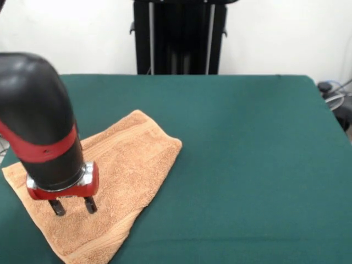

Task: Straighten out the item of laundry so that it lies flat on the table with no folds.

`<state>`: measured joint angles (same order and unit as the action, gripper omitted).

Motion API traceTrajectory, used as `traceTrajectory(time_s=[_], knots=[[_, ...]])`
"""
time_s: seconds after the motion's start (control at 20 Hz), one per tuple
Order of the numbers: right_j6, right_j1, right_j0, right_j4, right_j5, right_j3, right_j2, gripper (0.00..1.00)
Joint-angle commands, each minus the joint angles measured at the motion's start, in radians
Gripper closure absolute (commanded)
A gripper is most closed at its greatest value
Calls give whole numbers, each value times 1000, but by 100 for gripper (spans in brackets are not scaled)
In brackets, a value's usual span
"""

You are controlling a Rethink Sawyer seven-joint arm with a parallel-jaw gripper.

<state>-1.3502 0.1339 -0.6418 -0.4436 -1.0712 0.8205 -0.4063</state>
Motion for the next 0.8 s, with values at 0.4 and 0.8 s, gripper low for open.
traceTrajectory(time_s=[0.4,0.8], knots=[[143,-200,-2,-82,190,-87,-47,100],[148,-181,-13,-80,202,-46,-39,100]])
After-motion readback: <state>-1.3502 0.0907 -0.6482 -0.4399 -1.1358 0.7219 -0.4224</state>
